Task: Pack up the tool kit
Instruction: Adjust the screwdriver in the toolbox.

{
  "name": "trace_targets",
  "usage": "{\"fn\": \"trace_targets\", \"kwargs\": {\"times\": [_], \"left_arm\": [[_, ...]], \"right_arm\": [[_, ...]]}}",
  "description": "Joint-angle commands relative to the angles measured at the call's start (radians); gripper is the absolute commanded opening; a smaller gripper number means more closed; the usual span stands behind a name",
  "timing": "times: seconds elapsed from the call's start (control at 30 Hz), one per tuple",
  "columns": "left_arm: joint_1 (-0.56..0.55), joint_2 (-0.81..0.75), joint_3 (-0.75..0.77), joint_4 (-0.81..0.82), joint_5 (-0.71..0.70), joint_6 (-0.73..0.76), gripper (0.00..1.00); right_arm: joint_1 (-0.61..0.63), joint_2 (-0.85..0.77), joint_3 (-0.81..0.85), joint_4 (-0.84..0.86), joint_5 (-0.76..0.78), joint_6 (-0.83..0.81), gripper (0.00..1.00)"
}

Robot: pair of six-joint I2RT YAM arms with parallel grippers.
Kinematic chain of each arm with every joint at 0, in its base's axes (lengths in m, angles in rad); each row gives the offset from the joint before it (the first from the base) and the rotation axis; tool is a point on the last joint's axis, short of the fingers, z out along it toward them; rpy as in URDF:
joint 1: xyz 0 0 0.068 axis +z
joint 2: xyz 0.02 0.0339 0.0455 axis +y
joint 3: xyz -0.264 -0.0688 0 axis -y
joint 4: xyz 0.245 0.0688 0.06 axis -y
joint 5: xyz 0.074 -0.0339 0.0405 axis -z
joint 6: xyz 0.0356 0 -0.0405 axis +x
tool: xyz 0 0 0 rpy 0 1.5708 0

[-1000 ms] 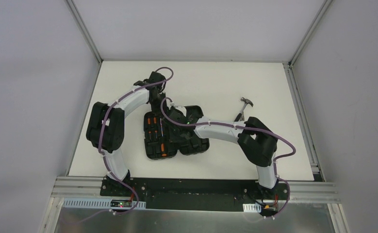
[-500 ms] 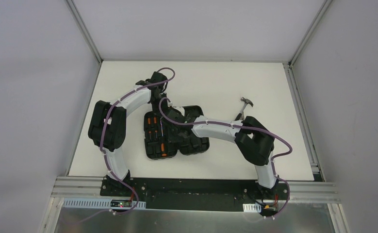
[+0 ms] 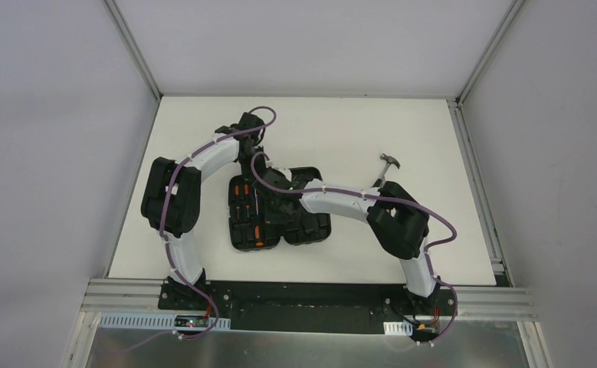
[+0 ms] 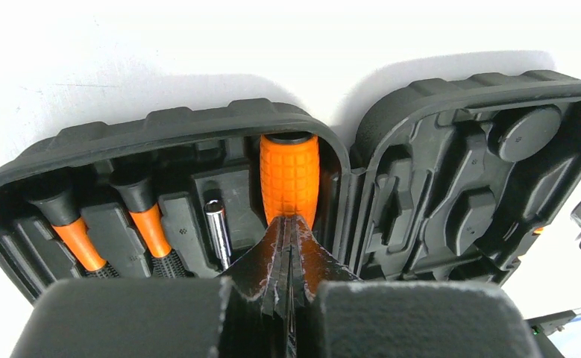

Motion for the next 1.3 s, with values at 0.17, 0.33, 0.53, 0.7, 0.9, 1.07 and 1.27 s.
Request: {"fn": "trace_targets", "kwargs": {"times": [0.17, 0.33, 0.53, 0.7, 0.9, 1.07, 1.27], "left_arm": [[-0.034, 0.155, -0.077, 0.009, 0.017, -0.032, 0.0], [-0.035, 0.155, -0.091, 0.009, -0.004, -0.038, 0.0], [-0.037, 0.143, -0.116, 0.022, -0.012, -0.048, 0.0], [-0.037, 0.13, -0.135, 0.033, -0.017, -0.054, 0.0], [-0.037, 0.126, -0.158, 0.047, -0.029, -0.061, 0.0], [-0.037, 0.104, -0.19, 0.065, -0.04, -0.073, 0.0], [-0.037, 0.037, -0.26, 0.097, -0.063, -0.101, 0.0]], "right_arm": [[-0.054, 0.111, -0.062, -0.06, -0.029, 0.028, 0.0], [-0.063, 0.148, -0.087, -0.089, -0.018, 0.022, 0.0], [-0.062, 0.197, -0.106, -0.121, 0.028, 0.009, 0.0], [-0.066, 0.259, -0.116, -0.141, 0.07, -0.016, 0.0], [-0.082, 0.317, -0.138, -0.148, 0.093, -0.031, 0.0], [-0.101, 0.353, -0.147, -0.162, 0.13, -0.06, 0.0], [-0.072, 0.281, -0.184, -0.108, 0.047, -0.129, 0.0]]}}
